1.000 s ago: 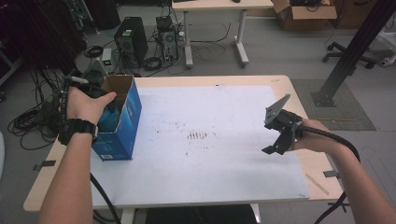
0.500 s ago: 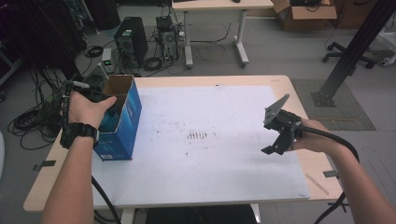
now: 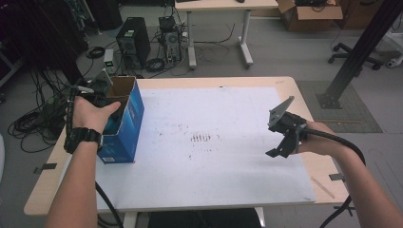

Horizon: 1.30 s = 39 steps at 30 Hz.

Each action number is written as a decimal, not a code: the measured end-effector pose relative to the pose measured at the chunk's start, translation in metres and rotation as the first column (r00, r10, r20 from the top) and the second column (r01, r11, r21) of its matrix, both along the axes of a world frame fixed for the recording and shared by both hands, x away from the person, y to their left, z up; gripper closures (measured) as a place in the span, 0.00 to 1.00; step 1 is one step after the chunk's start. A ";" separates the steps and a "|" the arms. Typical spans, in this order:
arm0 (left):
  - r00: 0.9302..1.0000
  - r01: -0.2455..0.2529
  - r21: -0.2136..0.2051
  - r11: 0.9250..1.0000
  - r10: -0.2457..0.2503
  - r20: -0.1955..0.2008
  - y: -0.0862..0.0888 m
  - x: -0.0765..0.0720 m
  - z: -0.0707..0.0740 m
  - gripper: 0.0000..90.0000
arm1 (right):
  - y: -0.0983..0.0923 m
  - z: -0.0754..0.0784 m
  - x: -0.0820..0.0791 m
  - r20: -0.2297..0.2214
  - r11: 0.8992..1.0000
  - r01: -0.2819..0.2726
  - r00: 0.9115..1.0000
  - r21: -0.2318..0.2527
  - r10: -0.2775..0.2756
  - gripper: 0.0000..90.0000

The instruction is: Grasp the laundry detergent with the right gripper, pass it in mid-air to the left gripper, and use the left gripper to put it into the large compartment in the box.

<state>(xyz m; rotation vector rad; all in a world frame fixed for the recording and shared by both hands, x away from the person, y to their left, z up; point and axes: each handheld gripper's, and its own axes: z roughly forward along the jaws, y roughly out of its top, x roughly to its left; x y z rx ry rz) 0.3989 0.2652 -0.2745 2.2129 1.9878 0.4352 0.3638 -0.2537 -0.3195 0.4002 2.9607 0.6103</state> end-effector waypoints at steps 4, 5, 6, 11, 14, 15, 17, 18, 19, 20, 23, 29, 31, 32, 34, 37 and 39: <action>1.000 0.000 0.006 1.000 0.000 -0.006 -0.002 0.000 -0.001 0.42 | 0.001 -0.001 0.000 0.000 1.000 -0.002 1.000 0.001 0.002 0.08; 1.000 0.003 0.008 1.000 -0.003 -0.009 -0.002 0.000 -0.001 0.42 | 0.001 -0.001 0.000 -0.002 1.000 -0.003 1.000 0.000 0.003 0.08; 1.000 0.004 0.011 1.000 -0.004 -0.008 -0.003 0.001 -0.001 0.42 | 0.002 -0.002 0.000 -0.001 1.000 -0.003 1.000 0.000 0.003 0.08; 1.000 0.008 0.007 1.000 -0.008 -0.009 -0.003 0.000 -0.001 0.42 | 0.002 -0.002 0.000 -0.003 1.000 -0.001 1.000 -0.004 0.001 0.08; 1.000 0.006 0.007 1.000 -0.006 -0.008 -0.003 0.000 0.000 0.41 | 0.001 -0.003 0.000 -0.002 1.000 0.000 1.000 -0.007 0.000 0.08; 1.000 0.008 0.011 1.000 -0.007 -0.010 -0.003 0.000 0.000 0.41 | 0.001 -0.003 -0.001 -0.002 1.000 0.000 1.000 -0.006 0.000 0.08; 1.000 0.005 0.008 1.000 -0.005 -0.007 -0.003 -0.001 0.001 0.39 | 0.001 -0.003 -0.001 -0.001 1.000 0.000 1.000 -0.008 0.000 0.08; 1.000 0.005 0.014 1.000 -0.005 -0.010 -0.004 -0.001 0.001 0.39 | 0.001 -0.002 -0.001 -0.001 1.000 0.001 1.000 -0.006 -0.001 0.08; 1.000 0.008 0.018 1.000 -0.008 -0.012 -0.004 -0.002 0.001 0.39 | 0.001 -0.002 -0.001 -0.001 1.000 0.001 1.000 -0.006 -0.001 0.08; 1.000 0.007 0.013 1.000 -0.007 -0.009 -0.004 -0.002 0.002 0.39 | 0.001 -0.002 -0.001 -0.001 1.000 0.001 1.000 -0.005 -0.001 0.08; 1.000 0.010 0.009 1.000 -0.010 -0.003 -0.004 -0.003 0.004 0.37 | 0.001 -0.001 -0.002 0.000 1.000 0.000 1.000 -0.004 0.000 0.08; 1.000 0.018 0.029 0.999 -0.018 0.008 -0.006 -0.006 0.013 0.34 | 0.000 0.001 -0.002 0.000 1.000 0.005 1.000 -0.003 -0.005 0.08; 1.000 0.020 0.030 0.999 -0.021 0.019 -0.006 -0.007 0.019 0.33 | -0.001 0.002 -0.002 0.001 1.000 0.008 1.000 -0.006 -0.008 0.08; 1.000 0.022 0.033 0.999 -0.023 0.021 -0.007 -0.007 0.022 0.33 | -0.001 0.003 -0.002 0.001 1.000 0.008 1.000 -0.007 -0.008 0.08; 0.999 0.028 0.034 0.999 -0.029 0.034 -0.009 -0.008 0.029 0.32 | -0.002 0.004 -0.002 0.001 1.000 0.008 1.000 -0.001 -0.008 0.08; 0.997 0.052 0.031 0.998 -0.054 0.050 -0.014 -0.009 0.039 0.30 | -0.002 0.006 -0.001 0.002 1.000 0.007 1.000 0.001 -0.007 0.08; 0.995 0.077 0.034 0.996 -0.079 0.063 -0.020 -0.010 0.046 0.29 | -0.001 0.006 -0.001 0.002 1.000 0.008 1.000 0.004 -0.008 0.08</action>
